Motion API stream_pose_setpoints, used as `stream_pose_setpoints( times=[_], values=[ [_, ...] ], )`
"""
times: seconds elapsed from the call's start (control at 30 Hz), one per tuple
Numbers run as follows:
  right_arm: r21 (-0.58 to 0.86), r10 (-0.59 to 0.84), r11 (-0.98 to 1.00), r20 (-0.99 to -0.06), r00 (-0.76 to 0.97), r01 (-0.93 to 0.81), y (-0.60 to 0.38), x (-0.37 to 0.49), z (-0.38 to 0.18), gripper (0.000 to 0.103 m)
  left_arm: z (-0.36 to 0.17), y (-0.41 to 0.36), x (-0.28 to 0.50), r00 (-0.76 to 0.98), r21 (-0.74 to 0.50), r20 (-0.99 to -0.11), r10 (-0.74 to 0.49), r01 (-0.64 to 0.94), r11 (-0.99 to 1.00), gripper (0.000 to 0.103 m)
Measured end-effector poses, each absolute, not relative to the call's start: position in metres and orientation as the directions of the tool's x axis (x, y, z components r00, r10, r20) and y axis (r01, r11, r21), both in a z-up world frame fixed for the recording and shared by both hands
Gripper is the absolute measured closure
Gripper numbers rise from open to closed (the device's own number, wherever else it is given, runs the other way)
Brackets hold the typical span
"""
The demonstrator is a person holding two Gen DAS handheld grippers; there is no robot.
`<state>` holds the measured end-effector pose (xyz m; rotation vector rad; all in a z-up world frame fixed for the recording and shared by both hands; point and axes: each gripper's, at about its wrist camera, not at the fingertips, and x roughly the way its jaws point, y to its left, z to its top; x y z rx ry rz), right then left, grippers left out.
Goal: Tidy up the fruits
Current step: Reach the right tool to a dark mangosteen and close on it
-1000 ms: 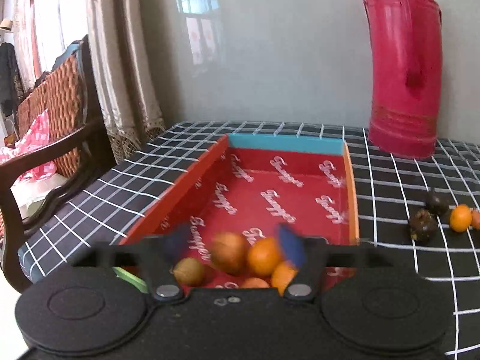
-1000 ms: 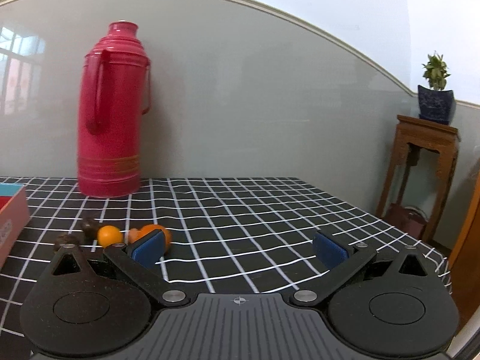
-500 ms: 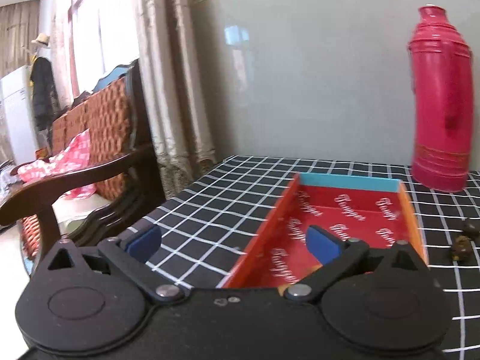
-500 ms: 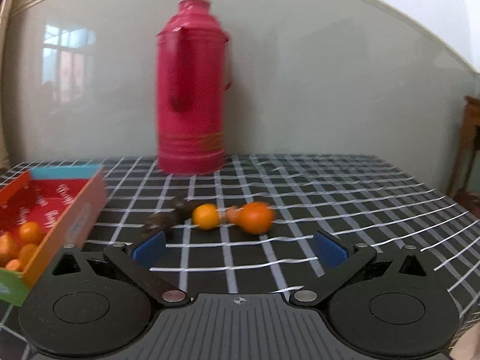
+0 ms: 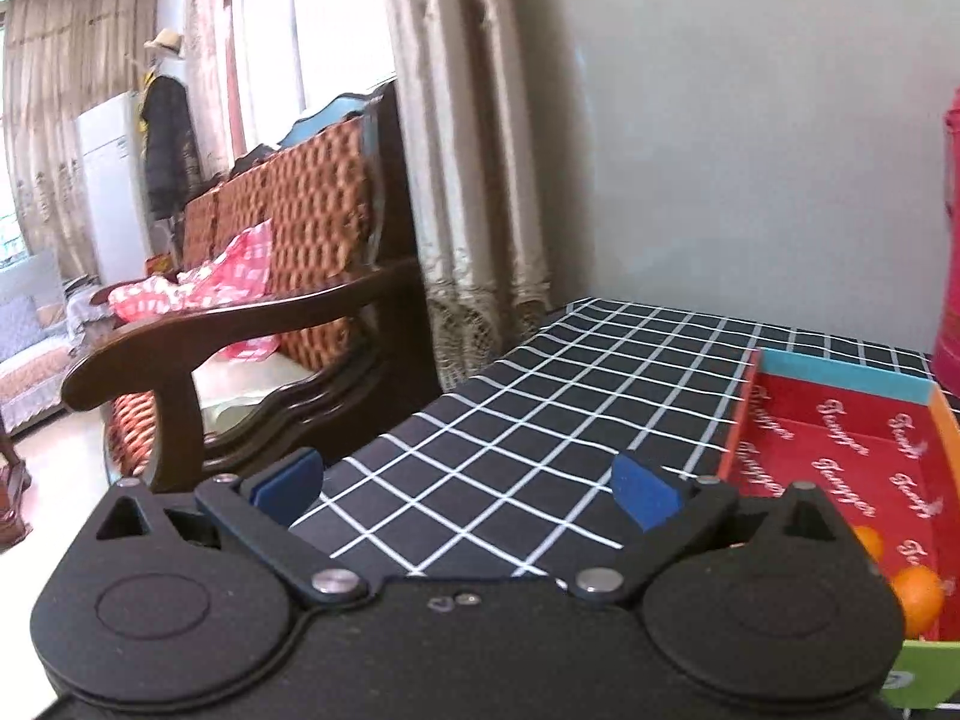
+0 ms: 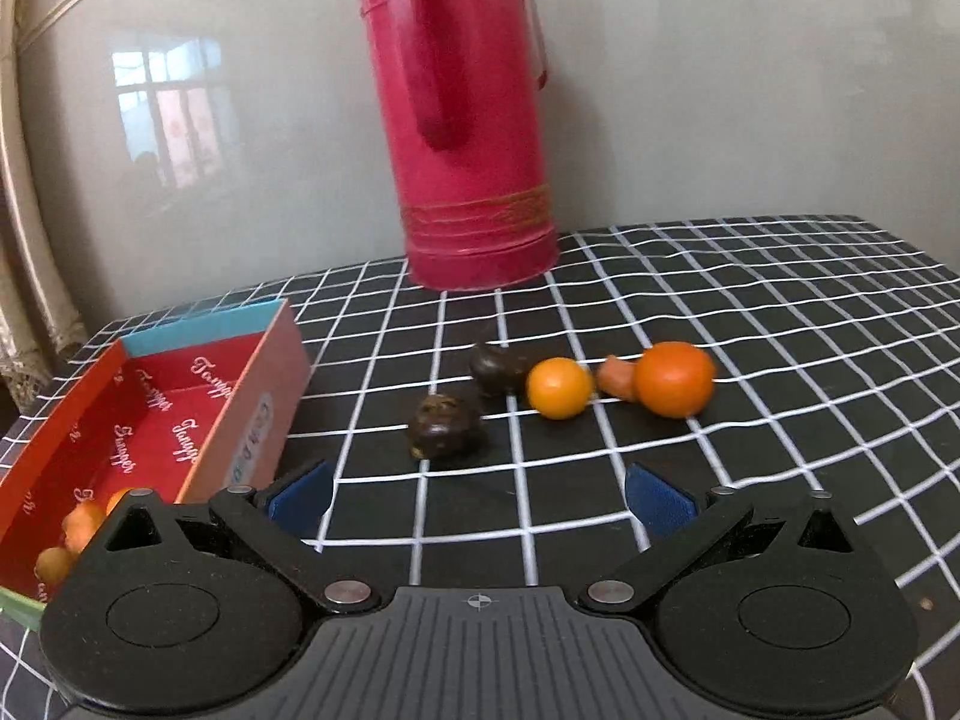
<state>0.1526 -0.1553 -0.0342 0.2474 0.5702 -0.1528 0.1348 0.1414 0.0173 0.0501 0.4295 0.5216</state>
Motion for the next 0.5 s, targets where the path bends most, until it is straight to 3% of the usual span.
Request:
stream_pose_setpoints(
  times=[0.2, 0.27, 0.33, 0.5],
  values=[
    [0.167, -0.058, 0.969, -0.558, 0.828, 0.181, -0.146, 0.176, -0.037, 0.000, 0.018, 0.164, 0.134, 0.739, 0.140, -0.406, 0.537, -0.531, 0.836, 0.006],
    [0.163, -0.062, 0.969, -0.560, 0.826, 0.183, -0.144, 0.187, -0.040, 0.011, 0.018, 0.171, 0.133, 0.731, 0.127, -0.419, 0.538, -0.540, 0.832, 0.006],
    [0.174, -0.050, 0.968, -0.577, 0.815, 0.182, -0.147, 0.198, -0.042, 0.037, 0.018, 0.174, 0.133, 0.727, 0.126, -0.425, 0.539, -0.542, 0.831, 0.006],
    [0.199, -0.048, 0.957, -0.614, 0.788, 0.213, -0.159, 0.217, -0.053, 0.038, 0.018, 0.175, 0.132, 0.725, 0.127, -0.426, 0.541, -0.544, 0.830, 0.006]
  ],
)
